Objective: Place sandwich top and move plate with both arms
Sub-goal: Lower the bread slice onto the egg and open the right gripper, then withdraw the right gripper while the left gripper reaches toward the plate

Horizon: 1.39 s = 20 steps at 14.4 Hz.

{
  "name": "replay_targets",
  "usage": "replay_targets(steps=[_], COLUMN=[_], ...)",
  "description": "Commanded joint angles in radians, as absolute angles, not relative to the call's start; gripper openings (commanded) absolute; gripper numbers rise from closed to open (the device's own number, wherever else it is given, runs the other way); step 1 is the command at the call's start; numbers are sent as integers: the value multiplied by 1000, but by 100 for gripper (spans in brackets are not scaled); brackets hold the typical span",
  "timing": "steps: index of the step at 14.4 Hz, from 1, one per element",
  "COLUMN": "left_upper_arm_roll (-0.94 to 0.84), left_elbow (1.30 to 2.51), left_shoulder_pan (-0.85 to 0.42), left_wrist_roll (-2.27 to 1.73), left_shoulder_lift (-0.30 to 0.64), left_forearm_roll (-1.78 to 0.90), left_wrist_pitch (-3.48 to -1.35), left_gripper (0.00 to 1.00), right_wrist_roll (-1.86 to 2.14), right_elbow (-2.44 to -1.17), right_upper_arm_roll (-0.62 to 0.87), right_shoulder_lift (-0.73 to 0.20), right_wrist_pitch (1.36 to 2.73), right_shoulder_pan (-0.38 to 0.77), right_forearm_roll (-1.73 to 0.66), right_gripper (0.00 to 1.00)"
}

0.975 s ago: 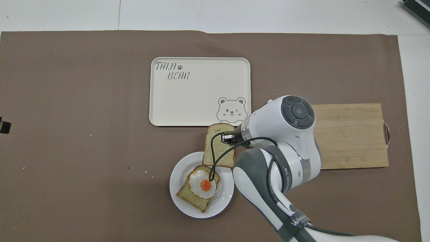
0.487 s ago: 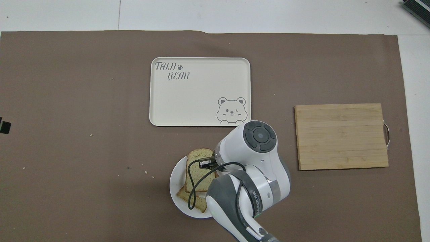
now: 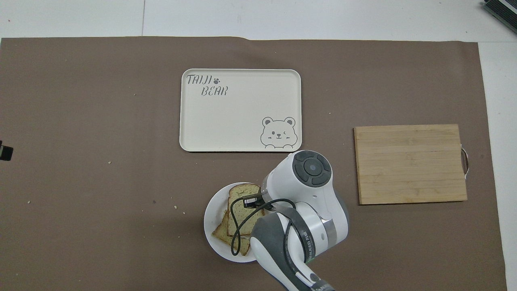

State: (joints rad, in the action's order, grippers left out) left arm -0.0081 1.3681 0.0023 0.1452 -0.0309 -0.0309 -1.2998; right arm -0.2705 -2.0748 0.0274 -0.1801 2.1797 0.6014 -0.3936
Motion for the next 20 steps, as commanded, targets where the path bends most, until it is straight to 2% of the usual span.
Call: replay_targets(steps=[1,2,3,4,7,10,15,18,20], left_upper_arm_roll=[-11,-11,-11,-11,-11,-12,-6,-5,-6], left_elbow=[1399,1401,1401,1401,1405,1448,1633,1686,1851], left_shoulder_pan=[11,11,11,11,9,8,29,35,29], left_wrist_roll=[141,141,141,141,153,149,147,146,149], left_shoulder_lift=[-58,-58,-58,-58,-60,-81,-167,-155,-173], left_forearm_roll=[-34,-34,-34,-34,-35,-41,-115,-251,-340], left_wrist_pitch=[-1299,-1299,-1299,-1299,-1313,-1338,-1491,-1569,-1681], left_gripper=[100,100,100,100,100,100,100,100,100], right_wrist_roll=[-255,-253,-236,-235,-236,-236,-230,-230,-230], right_elbow=[-2103,-2100,-2097,-2088,-2063,-2030,-1948,-1878,-1820], right_upper_arm_roll=[29,28,26,26,14,15,15,14,14], right_shoulder_lift=[-161,-164,-169,-175,-184,-179,-161,-147,-147], right_wrist_pitch=[2204,2203,2203,2203,2204,2200,2160,2079,2005], right_shoulder_pan=[601,592,586,580,557,491,365,321,287], right_forearm_roll=[-420,-420,-419,-407,-387,-229,-78,-14,8], right_gripper=[0,28,68,100,100,100,100,100,100])
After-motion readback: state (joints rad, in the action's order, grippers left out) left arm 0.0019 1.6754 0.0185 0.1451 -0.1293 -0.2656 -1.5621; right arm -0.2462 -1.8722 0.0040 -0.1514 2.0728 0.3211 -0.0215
